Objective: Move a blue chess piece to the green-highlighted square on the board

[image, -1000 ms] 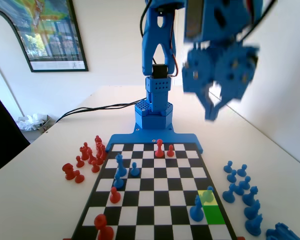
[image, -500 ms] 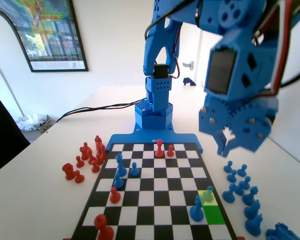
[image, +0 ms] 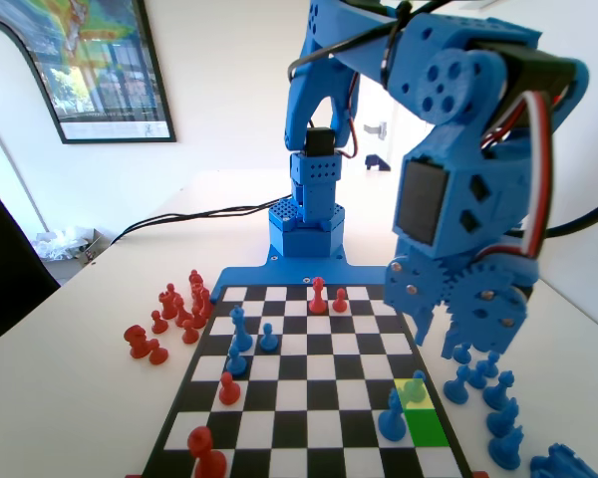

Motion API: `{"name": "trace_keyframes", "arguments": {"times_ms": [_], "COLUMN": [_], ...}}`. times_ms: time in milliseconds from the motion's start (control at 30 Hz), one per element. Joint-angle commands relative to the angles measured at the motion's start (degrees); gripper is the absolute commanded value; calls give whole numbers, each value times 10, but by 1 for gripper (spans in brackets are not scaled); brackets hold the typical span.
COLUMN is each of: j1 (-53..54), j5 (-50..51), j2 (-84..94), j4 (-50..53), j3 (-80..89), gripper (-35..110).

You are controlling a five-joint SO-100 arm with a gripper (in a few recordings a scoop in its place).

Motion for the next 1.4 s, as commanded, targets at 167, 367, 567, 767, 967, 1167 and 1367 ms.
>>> {"name": "trace_keyframes", "arguments": {"times_ms": [167, 367, 567, 767, 967, 1167, 1367], "j1": [-11, -29, -35, -25, -20, -18, -16], "j5": [-20, -26, -25, -31, -37, -38, -39], "j2": [5, -16, -29, -31, -46, -55, -57], "j4": [-23, -29, -40, -45, -41, -40, -47], "j3": [2, -6, -4, -6, -28, -40, -45], "gripper": [9, 9, 9, 9, 9, 9, 9]}}
